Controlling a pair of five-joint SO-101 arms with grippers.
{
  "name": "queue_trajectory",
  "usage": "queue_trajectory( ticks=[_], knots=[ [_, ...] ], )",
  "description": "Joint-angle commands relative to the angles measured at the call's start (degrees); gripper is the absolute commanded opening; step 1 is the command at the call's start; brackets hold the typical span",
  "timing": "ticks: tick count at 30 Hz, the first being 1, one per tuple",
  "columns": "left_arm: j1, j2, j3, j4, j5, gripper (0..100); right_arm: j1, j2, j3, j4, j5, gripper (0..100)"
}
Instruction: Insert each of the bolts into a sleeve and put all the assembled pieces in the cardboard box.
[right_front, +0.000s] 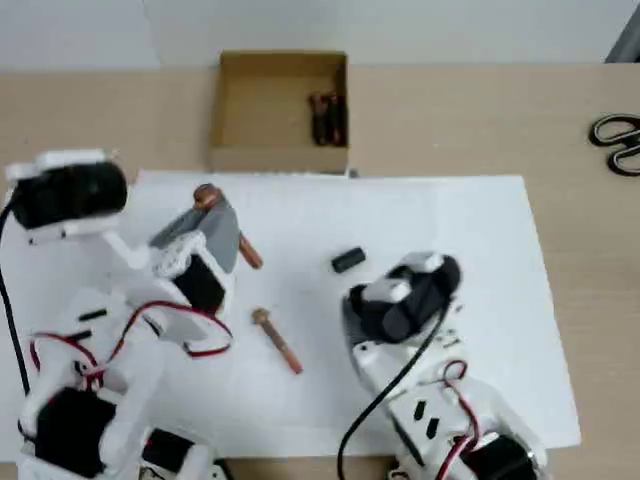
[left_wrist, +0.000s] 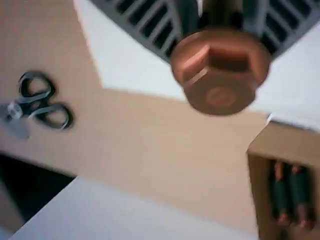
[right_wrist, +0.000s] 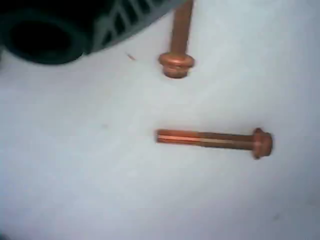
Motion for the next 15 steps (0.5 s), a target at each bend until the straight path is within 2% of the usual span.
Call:
queue_trajectory(
  ticks=[1, 5, 11, 15],
  knots=[
    [0.4, -5.5, 6.5, -7.5, 0.4, 1, -2.2, -0.1, 1.0, -4.2, 1.7, 0.4],
    [0.7, -9.6, 12.4, -10.8, 0.4, 1, -4.1, -0.6, 3.2, -5.9, 1.7, 0.4],
    [8.0, -14.1, 16.7, -10.8, 0.4, 1, -8.3, -0.6, 5.3, -9.0, 2.2, 0.4],
    [10.4, -16.2, 18.2, -10.8, 0.4, 1, -9.7, -0.6, 5.3, -9.0, 4.6, 0.4]
  ],
)
